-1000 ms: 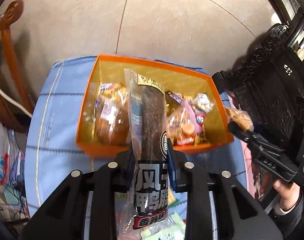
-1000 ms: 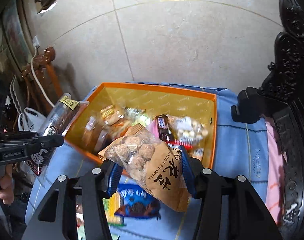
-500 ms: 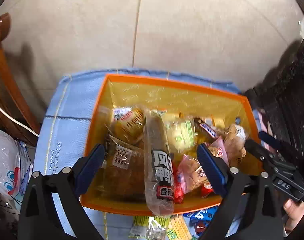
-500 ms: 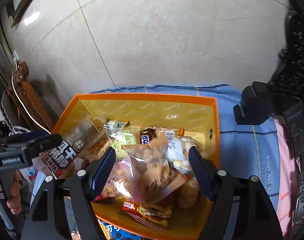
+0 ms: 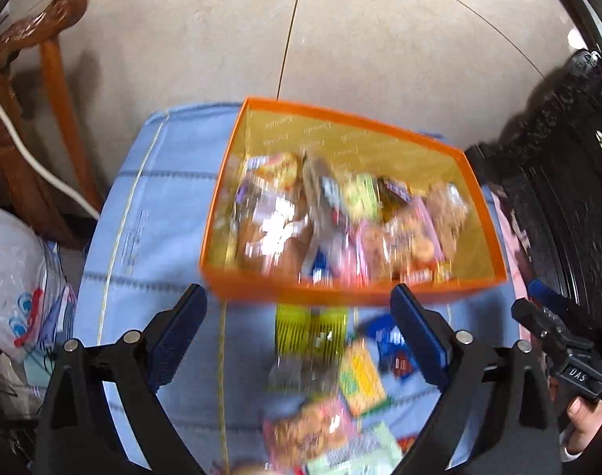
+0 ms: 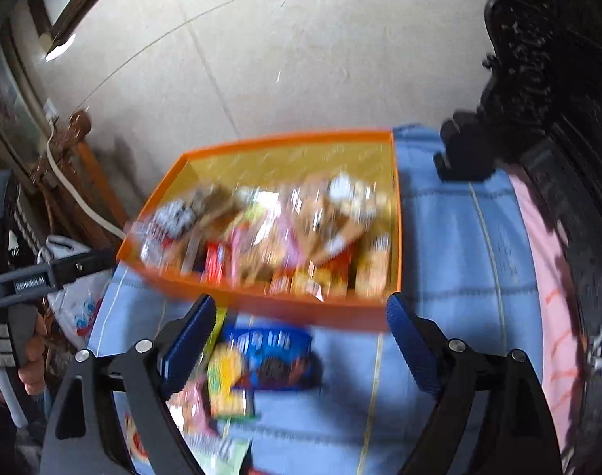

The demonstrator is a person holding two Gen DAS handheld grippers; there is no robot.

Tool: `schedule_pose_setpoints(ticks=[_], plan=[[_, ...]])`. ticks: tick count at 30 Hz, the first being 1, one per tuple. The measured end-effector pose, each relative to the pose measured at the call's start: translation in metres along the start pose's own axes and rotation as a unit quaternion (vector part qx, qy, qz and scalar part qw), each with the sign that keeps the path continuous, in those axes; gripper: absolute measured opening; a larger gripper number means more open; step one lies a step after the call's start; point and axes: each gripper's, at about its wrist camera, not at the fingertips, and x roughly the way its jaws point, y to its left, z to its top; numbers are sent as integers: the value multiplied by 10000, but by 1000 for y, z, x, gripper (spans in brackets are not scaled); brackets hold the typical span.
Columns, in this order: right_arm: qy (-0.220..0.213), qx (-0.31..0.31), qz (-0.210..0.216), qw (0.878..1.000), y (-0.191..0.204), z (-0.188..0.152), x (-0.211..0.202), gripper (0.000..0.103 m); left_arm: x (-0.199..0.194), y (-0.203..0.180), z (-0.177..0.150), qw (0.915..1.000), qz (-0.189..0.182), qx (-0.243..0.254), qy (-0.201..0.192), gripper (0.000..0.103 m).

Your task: Organize snacks

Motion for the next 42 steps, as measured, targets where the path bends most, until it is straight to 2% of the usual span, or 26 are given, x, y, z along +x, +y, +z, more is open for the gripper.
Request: schedule_pose_setpoints(ticks=[4,11,14,17,20,23,28,32,36,37,38,39,40,41,42], plan=[[294,-59,-14,9995,7,-40,-6,88,-11,7,-40,9999,20,63,88,91],[899,-63,87,9959,20,-110,-3,88,0,31,-111,9979,80,5,644,91],[1088,-28,135,9940,21,-130,0,88,6,39,-141,9962,156,17,861,91],[1244,13,167,9921,23,-144,1,88,8,44,-170,9949,220,242,956,91],[1328,-23,140,9910,24,-152,1,88,12,43,-196,9909,189,728,1114,91],[1400,-89,113,9900,27,-156,2,88,15,39,-215,9848,32,1198,1259,91],[1497,-197,102,9885,35,-158,4,88,19,26,-229,9745,-96,1802,1335,91],[1518,-208,91,9881,35,-160,4,88,33,12,-236,9618,-102,2318,1455,91],[1555,-84,31,9878,29,-162,2,89,51,2,-237,9454,-20,2919,1453,92],[1573,-71,-3,9875,28,-163,2,89,53,2,-235,9443,-47,2957,1442,93],[1613,-98,-54,9868,28,-164,2,89,54,5,-231,9455,-86,2928,1419,92],[1644,-124,-77,9863,29,-164,3,89,54,7,-228,9478,-106,2875,1372,84],[1681,-168,-96,9856,30,-165,4,90,53,12,-223,9522,-105,2770,1286,70],[1699,-207,-101,9852,33,-166,6,91,50,19,-217,9580,-147,2584,1235,66],[1733,-285,-83,9844,37,-166,8,92,48,25,-214,9628,-246,2398,1219,57]])
